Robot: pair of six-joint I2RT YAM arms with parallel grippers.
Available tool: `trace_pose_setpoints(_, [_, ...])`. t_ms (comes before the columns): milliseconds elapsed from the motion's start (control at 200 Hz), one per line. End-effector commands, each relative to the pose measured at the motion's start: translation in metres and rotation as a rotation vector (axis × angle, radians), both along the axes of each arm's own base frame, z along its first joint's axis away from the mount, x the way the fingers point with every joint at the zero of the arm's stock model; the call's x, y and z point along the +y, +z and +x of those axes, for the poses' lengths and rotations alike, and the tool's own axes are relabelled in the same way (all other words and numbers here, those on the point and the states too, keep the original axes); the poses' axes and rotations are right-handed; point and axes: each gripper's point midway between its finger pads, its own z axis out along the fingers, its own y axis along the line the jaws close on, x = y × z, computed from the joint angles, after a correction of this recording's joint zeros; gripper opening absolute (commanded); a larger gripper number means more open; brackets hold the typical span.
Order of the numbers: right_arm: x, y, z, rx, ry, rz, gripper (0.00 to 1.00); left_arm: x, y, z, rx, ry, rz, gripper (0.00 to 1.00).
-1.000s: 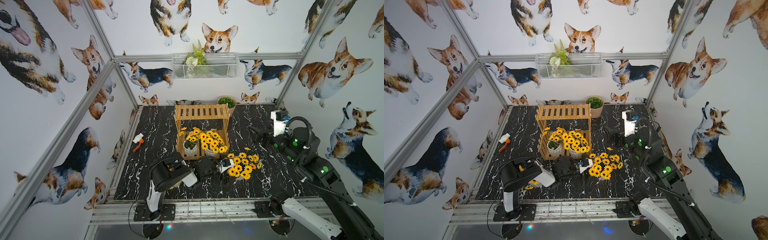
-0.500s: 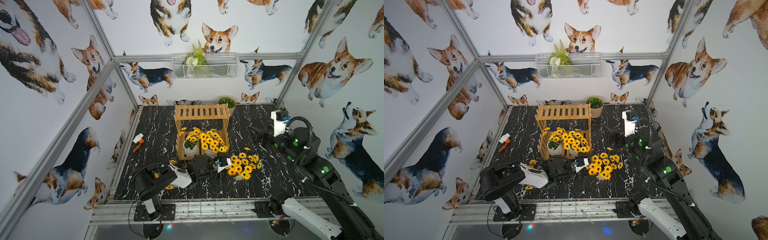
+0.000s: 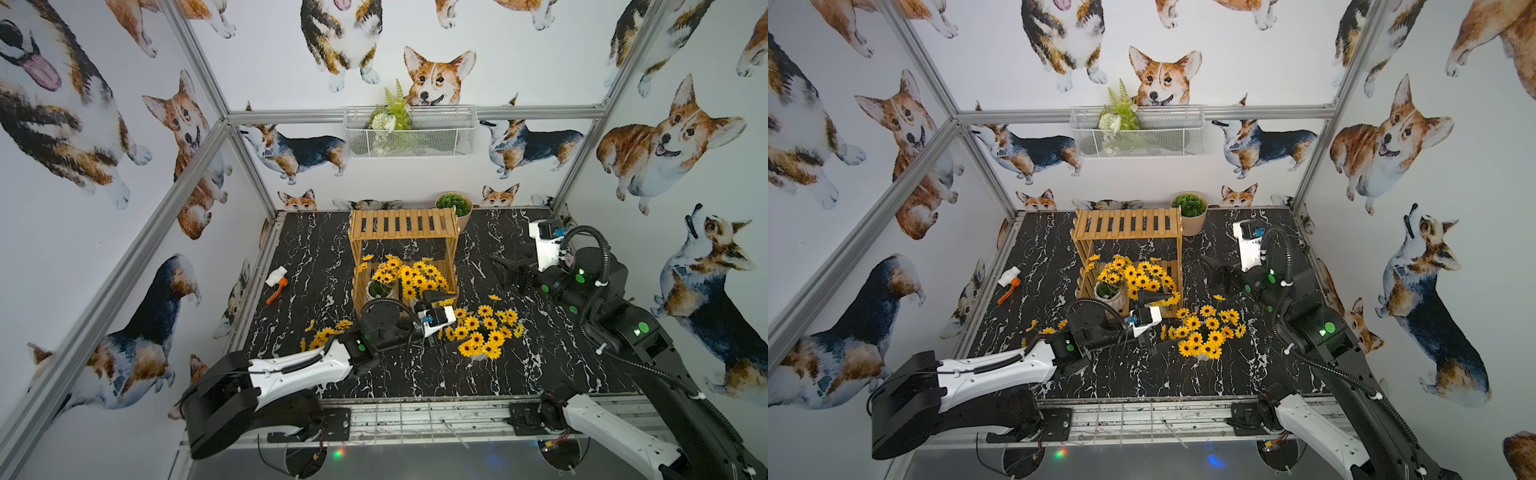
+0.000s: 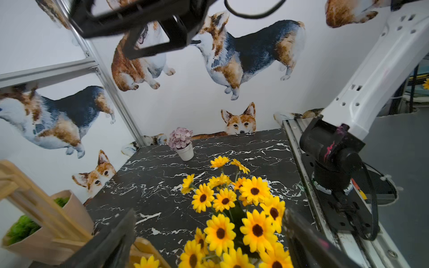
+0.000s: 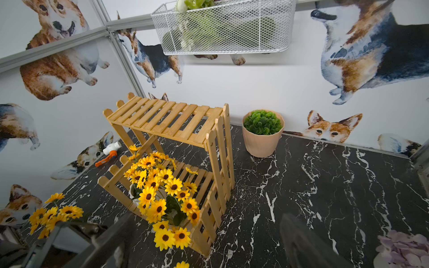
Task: Take the sunflower pots off the shelves
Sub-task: Pick up the sunflower pot from the shelf.
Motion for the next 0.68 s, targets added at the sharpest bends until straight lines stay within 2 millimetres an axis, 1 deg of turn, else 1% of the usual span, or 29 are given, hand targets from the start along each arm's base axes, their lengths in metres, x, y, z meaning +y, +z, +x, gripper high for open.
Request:
trace_pose_setpoints(0, [0.01, -0.004, -0.005, 0.038, 0.064, -0.004, 1.0, 0.017, -0.002, 0.022, 0.054, 0.158, 0.109, 1.0])
trace_pose_setpoints(165, [0.018, -0.013, -0.005, 0.093, 0.1, -0.008, 1.0, 0.042, 0.027, 0.035, 0.061, 0.301, 0.116, 1.0])
trace_pose_setpoints(295, [0.03, -0.024, -0.005, 0.167, 0.147, -0.009, 1.0, 0.075, 0.057, 0.053, 0.074, 0.483, 0.082, 1.0])
trace_pose_setpoints(335, [0.034, -0.027, -0.005, 0.183, 0.164, -0.006, 1.0, 0.084, 0.057, 0.054, 0.077, 0.51, 0.093, 1.0])
trace_pose_setpoints(345, [0.034, -0.027, -0.005, 0.184, 0.166, -0.006, 1.0, 0.087, 0.071, 0.054, 0.07, 0.516, 0.068, 1.0])
trace_pose_setpoints(355, [0.035, -0.028, -0.005, 0.189, 0.171, -0.007, 1.0, 0.089, 0.076, 0.054, 0.069, 0.52, 0.059, 1.0])
trace_pose_setpoints(420, [0.04, -0.031, -0.006, 0.203, 0.185, -0.018, 1.0, 0.106, 0.09, 0.055, 0.081, 0.545, 0.022, 1.0])
trace_pose_setpoints(471, [0.044, -0.033, -0.007, 0.205, 0.193, -0.036, 1.0, 0.123, 0.1, 0.061, 0.124, 0.594, -0.034, 1.0])
trace_pose_setpoints(531, [0.051, -0.037, -0.009, 0.202, 0.203, -0.082, 1.0, 0.145, 0.106, 0.071, 0.203, 0.645, -0.086, 1.0])
trace_pose_setpoints(561, [0.052, -0.038, -0.009, 0.2, 0.206, -0.092, 1.0, 0.156, 0.108, 0.077, 0.245, 0.671, -0.098, 1.0])
trace_pose_setpoints(626, [0.061, -0.041, -0.013, 0.199, 0.226, -0.14, 1.0, 0.177, 0.107, 0.089, 0.317, 0.727, -0.101, 1.0])
trace_pose_setpoints(636, [0.067, -0.044, -0.015, 0.209, 0.241, -0.153, 1.0, 0.18, 0.108, 0.09, 0.324, 0.74, -0.099, 1.0])
trace_pose_setpoints(656, [0.069, -0.046, -0.016, 0.215, 0.249, -0.159, 1.0, 0.186, 0.107, 0.094, 0.337, 0.764, -0.09, 1.0])
trace_pose_setpoints(661, [0.075, -0.048, -0.018, 0.226, 0.267, -0.162, 1.0, 0.187, 0.106, 0.095, 0.342, 0.772, -0.086, 1.0])
trace_pose_setpoints(676, [0.08, -0.051, -0.02, 0.238, 0.284, -0.167, 1.0, 0.192, 0.105, 0.098, 0.352, 0.793, -0.077, 1.0])
